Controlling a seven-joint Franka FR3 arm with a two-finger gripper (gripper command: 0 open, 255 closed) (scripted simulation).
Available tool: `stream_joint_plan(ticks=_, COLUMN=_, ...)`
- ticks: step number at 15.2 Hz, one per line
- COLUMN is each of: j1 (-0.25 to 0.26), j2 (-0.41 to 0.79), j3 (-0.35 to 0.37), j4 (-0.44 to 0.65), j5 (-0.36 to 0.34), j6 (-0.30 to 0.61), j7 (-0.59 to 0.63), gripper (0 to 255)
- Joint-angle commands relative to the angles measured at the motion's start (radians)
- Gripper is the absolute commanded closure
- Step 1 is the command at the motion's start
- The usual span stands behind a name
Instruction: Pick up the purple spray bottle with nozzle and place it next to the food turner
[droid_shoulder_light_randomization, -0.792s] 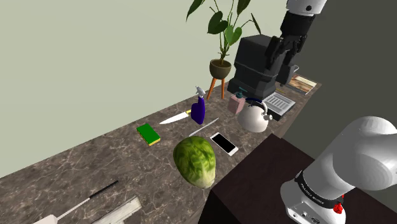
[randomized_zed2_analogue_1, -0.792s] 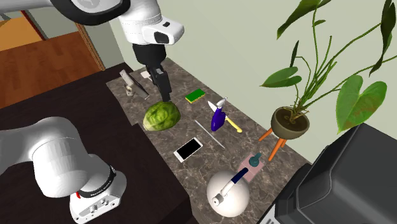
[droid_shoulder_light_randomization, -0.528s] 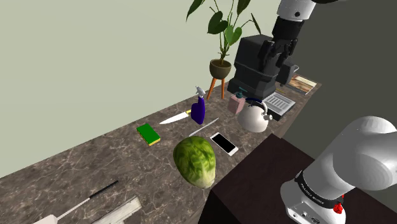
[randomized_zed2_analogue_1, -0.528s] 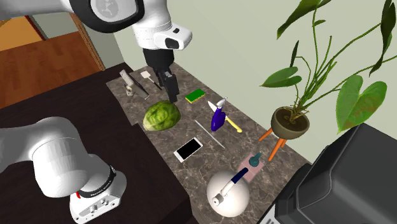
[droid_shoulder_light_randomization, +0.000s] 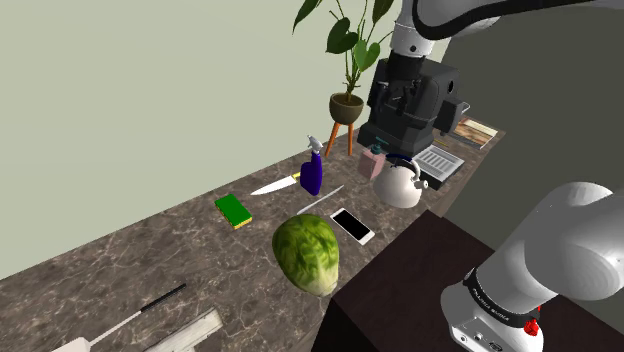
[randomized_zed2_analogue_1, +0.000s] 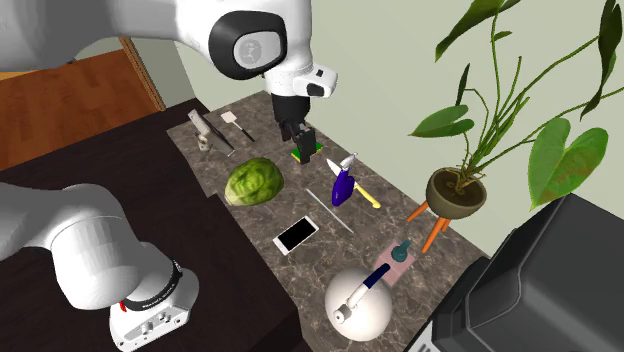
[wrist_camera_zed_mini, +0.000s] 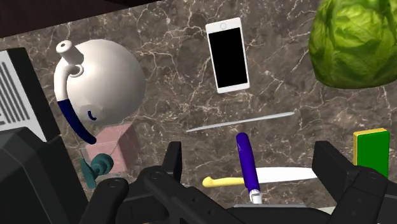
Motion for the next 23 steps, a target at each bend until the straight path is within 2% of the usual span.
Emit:
stream_joint_plan(ticks=1, j1=0.006, j2=0.084, j3=-0.007, j4=0.024, j5=0.01, j6=0.059, j7=-0.01, gripper=0)
stream_joint_plan(ticks=10, j1=0.025, j2=0.433, j3=-0.019, j4=0.196, j5=0.077, j6=0.224, j7=-0.065, gripper=0)
stream_joint_plan(ticks=19, j1=0.018, j2=0.783, j3=0.001, j4=0.469, j5=0.15, j6=0.288, j7=-0.119, gripper=0)
stream_joint_plan(ticks=23, j1=0.017, j2=0.812, j3=0.003, j4=0.453, j5=0.155, j6=0.333, j7=-0.122, gripper=0)
